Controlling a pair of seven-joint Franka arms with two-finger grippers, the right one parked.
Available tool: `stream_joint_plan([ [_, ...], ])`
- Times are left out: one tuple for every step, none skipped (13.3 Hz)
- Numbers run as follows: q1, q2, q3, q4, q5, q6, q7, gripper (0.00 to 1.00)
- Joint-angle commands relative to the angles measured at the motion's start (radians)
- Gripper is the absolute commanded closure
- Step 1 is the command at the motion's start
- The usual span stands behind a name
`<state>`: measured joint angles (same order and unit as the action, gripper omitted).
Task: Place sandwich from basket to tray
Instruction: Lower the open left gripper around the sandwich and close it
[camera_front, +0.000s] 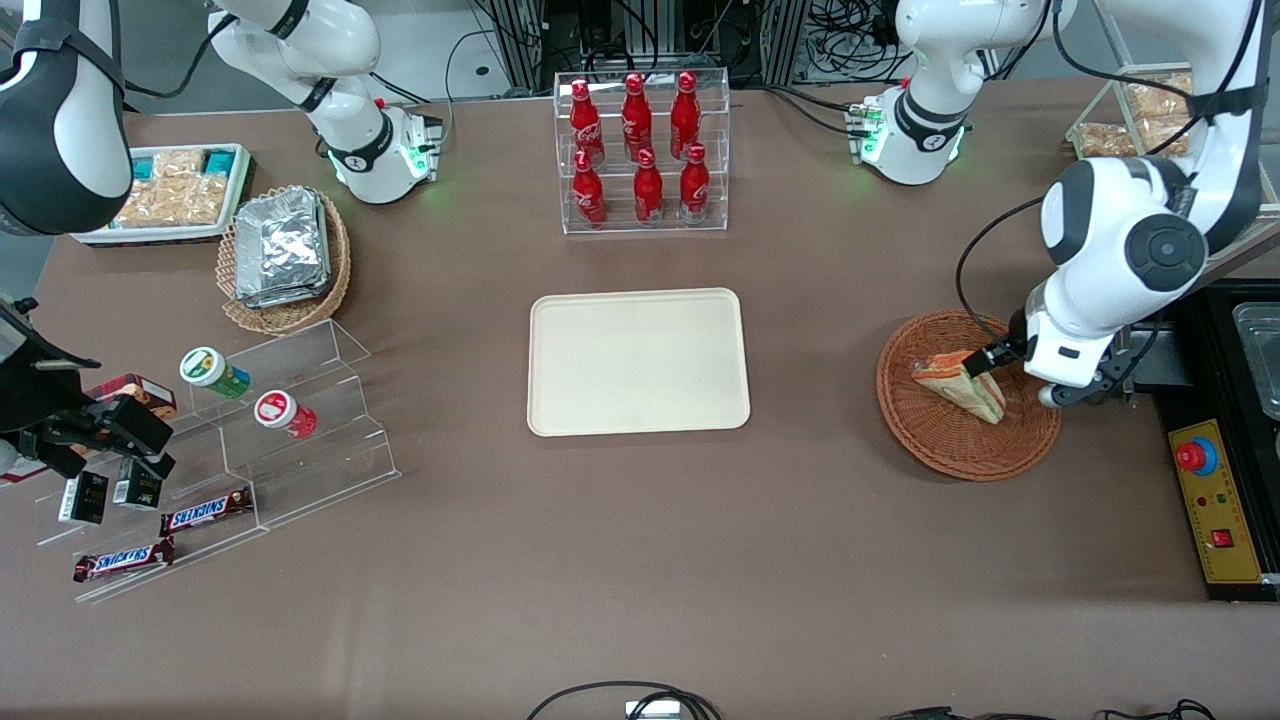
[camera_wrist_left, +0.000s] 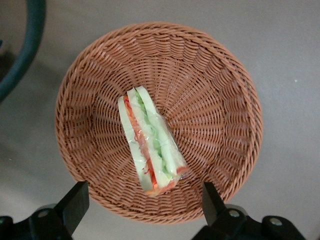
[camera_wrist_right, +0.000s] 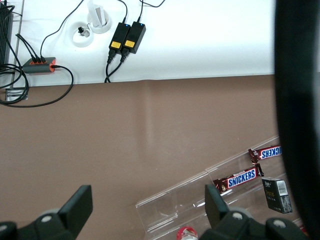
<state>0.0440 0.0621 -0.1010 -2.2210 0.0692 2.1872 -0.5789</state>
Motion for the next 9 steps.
stream_joint_plan([
  [-0.007,0.018,0.001,-0.044,0.014,0.096,-0.103,0.00],
  [-0.004,0.021,0.001,-0.075,0.014,0.150,-0.137,0.00],
  [-0.004,0.030,0.001,-0.097,0.014,0.198,-0.172,0.00],
  [-0.003,0.044,0.001,-0.112,0.014,0.232,-0.205,0.00],
  [-0.003,0.060,0.001,-0.117,0.014,0.250,-0.229,0.00],
  [-0.001,0.071,0.001,-0.120,0.014,0.261,-0.245,0.00],
  [0.000,0.082,0.003,-0.126,0.014,0.273,-0.254,0.00],
  [0.002,0.090,0.004,-0.143,0.014,0.299,-0.257,0.00],
  [0.003,0.100,0.006,-0.155,0.012,0.328,-0.257,0.00],
])
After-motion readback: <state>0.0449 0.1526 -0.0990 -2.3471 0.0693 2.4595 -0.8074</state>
